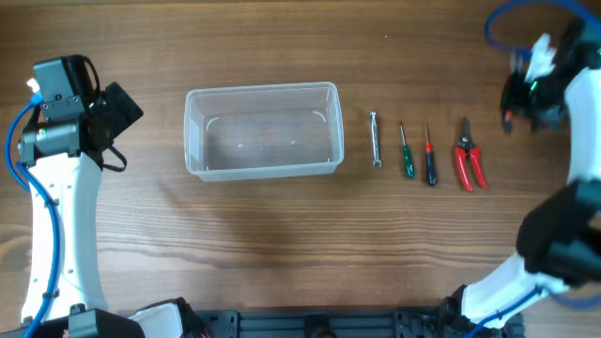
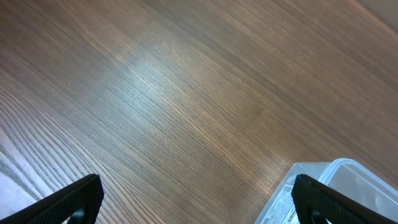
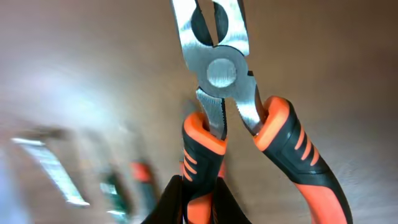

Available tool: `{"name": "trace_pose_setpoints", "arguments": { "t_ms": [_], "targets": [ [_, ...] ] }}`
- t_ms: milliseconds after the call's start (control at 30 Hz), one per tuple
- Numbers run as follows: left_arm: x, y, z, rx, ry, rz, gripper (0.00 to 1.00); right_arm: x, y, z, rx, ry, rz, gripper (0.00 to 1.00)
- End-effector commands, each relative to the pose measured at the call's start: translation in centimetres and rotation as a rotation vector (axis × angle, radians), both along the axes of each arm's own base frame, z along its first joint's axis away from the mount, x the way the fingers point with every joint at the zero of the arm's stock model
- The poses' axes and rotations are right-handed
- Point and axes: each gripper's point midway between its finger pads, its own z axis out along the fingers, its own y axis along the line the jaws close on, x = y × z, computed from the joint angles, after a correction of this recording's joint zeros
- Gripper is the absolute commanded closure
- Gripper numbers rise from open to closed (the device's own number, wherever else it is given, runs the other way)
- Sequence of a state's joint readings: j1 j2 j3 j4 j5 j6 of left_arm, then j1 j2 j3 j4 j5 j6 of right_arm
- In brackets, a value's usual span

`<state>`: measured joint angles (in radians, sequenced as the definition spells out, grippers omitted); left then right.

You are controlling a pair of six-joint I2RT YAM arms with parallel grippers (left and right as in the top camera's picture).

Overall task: Pack container
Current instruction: 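Carry the pliers over the container and open the right gripper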

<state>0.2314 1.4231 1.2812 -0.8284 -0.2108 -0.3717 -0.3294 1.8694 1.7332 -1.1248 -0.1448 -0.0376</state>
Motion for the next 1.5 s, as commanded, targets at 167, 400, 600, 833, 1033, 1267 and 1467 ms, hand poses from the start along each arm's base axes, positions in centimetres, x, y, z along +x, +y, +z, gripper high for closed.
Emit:
{"name": "trace_pose_setpoints", "arguments": {
  "t_ms": [167,400,600,833,1033,1267,1467],
  "targets": [
    [0.0,0.1,-0.2,-0.006,0.003,0.004,0.0,-0.4,23.0,20.2,0.04,-0.585,0.601,0.96],
    [0.0,0.1,-0.2,-0.006,0.003,0.004,0.0,-5.6,42.8,14.1,-0.046,-0.608,1.38,0.96],
    [0.0,0.1,-0.2,-0.006,0.003,0.004,0.0,-4.8,47.7,2.7,-0.103,-0.411,1.57,0.96],
    [0.0,0.1,-0.2,-0.006,0.003,0.004,0.0,-3.1,48.7,-6.2,-0.142,-0.307,1.696,0.96],
    [0.0,0.1,-0.2,-0.006,0.003,0.004,0.0,-2.2,49.4,-8.3,-0.143,-0.315,1.695,0.96],
    [0.0,0.1,-0.2,-0.006,0.003,0.004,0.0,-1.4,49.4,-10.3,-0.165,-0.302,1.685,0.96],
    [0.0,0.1,-0.2,-0.006,0.003,0.004,0.0,-0.7,48.7,-10.8,-0.187,-0.287,1.665,0.61]
  ]
}}
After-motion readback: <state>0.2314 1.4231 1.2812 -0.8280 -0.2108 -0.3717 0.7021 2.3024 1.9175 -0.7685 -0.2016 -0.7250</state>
